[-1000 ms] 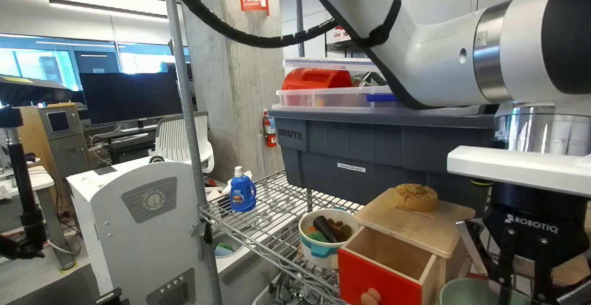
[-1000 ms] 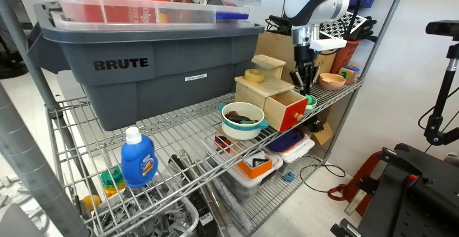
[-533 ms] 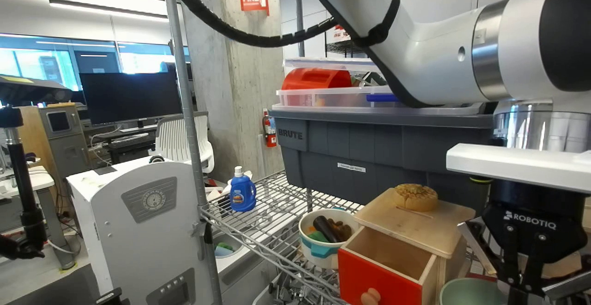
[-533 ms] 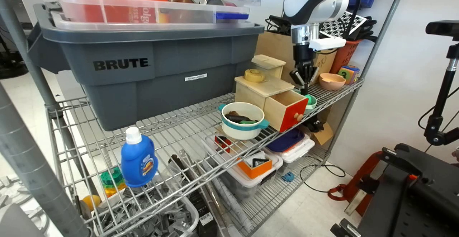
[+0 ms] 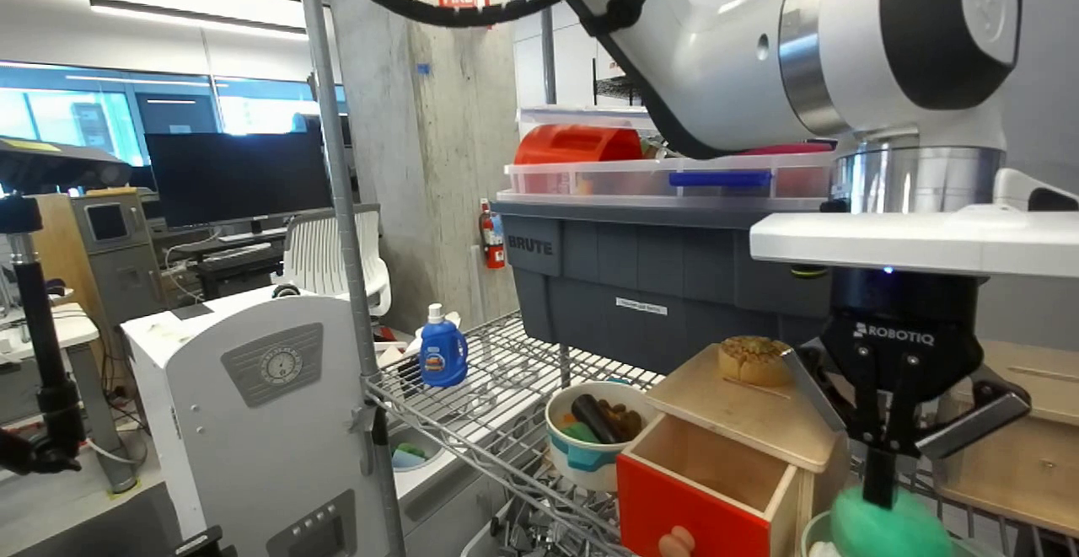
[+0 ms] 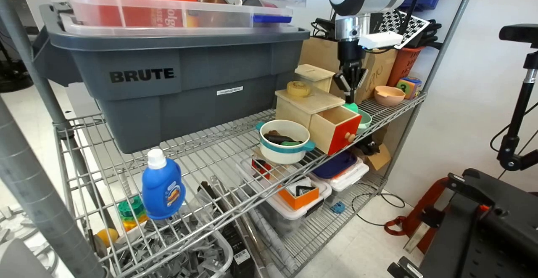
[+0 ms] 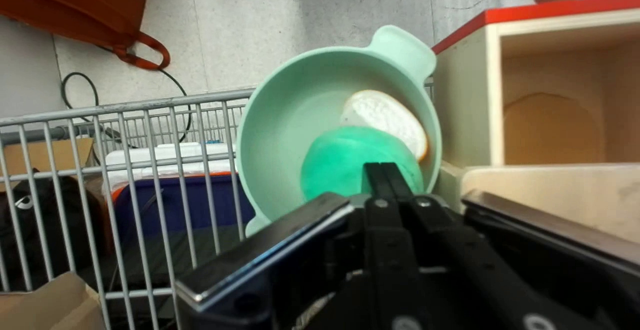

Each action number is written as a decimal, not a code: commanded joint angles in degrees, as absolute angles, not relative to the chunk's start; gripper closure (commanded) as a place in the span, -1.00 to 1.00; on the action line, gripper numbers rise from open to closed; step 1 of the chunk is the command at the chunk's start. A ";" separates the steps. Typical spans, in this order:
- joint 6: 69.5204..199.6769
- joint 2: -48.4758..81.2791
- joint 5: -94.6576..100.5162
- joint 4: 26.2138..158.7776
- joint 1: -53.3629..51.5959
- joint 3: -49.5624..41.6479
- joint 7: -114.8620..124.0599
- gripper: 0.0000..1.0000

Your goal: Pick up the pee plus toy and put it in the drawer

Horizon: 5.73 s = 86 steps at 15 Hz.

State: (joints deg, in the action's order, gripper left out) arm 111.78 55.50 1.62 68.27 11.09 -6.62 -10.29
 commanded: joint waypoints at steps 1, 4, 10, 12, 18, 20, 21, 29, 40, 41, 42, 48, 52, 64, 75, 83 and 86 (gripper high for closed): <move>116.65 46.10 3.54 81.02 9.54 -6.60 -8.89 1.00; 119.28 41.05 3.95 87.69 8.99 -6.62 -8.37 1.00; 122.59 32.13 4.34 98.25 8.80 -6.66 -8.08 1.00; 122.60 30.20 4.39 99.96 8.72 -6.72 -7.82 1.00; 120.42 28.14 4.42 99.06 7.83 -6.51 -6.55 1.00; 118.90 29.10 4.13 96.36 7.44 -6.24 -6.09 1.00; 118.07 29.75 4.18 94.74 7.03 -6.10 -5.54 1.00; 116.38 33.48 3.91 89.45 4.54 -4.75 -3.82 1.00; 116.55 36.74 3.92 89.28 4.22 -4.77 -3.72 1.00; 116.51 36.98 3.99 89.24 4.13 -4.76 -3.68 1.00; 116.36 37.14 4.18 89.20 4.01 -4.81 -3.65 0.60; 115.81 37.32 4.21 88.94 3.96 -4.77 -3.88 -0.23; 115.87 37.11 4.24 89.10 3.93 -4.75 -3.89 -0.83; 117.97 35.89 3.25 93.40 4.97 -4.17 -5.71 -1.00; 117.51 34.60 3.94 94.99 3.80 -3.87 -5.02 -1.00; 120.56 26.11 4.49 105.21 1.96 -2.99 -4.66 -1.00; 123.08 19.25 4.60 113.97 1.35 -2.66 -4.49 -1.00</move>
State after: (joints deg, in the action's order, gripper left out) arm 119.54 27.91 3.04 103.39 1.86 -3.17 -5.00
